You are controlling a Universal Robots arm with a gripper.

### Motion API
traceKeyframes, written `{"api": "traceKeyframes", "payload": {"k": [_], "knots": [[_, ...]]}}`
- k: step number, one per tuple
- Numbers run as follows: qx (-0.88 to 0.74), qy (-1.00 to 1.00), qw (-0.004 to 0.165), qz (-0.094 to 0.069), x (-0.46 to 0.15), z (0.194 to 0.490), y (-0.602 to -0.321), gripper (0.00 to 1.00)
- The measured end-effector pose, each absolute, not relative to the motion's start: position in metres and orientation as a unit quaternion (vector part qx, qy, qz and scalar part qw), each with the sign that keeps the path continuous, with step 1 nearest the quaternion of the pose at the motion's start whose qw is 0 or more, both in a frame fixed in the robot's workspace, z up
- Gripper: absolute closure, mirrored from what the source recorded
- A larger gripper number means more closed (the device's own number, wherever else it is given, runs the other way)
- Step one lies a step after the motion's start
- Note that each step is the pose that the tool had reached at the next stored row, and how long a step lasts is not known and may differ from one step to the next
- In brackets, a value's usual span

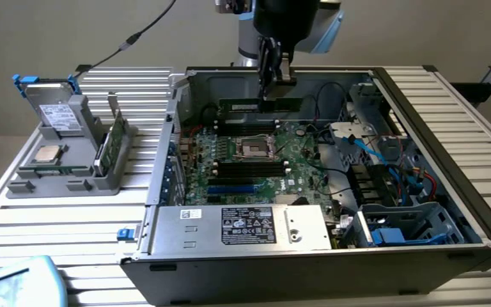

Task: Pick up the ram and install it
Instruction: 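Pick up the ram and move it above insertion slot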

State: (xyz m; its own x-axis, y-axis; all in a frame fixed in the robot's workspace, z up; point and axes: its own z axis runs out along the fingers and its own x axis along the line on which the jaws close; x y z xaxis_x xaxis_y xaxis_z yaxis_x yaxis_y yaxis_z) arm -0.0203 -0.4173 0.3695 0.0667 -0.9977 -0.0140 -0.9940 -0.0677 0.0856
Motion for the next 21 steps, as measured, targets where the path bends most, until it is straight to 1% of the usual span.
{"api": "traceKeyframes", "payload": {"k": [8, 21], "knots": [[0.716, -0.697, 0.025, -0.035, -0.019, 0.355, -0.415, 0.85], [0.711, -0.702, 0.025, -0.035, -0.018, 0.330, -0.403, 0.85]]}}
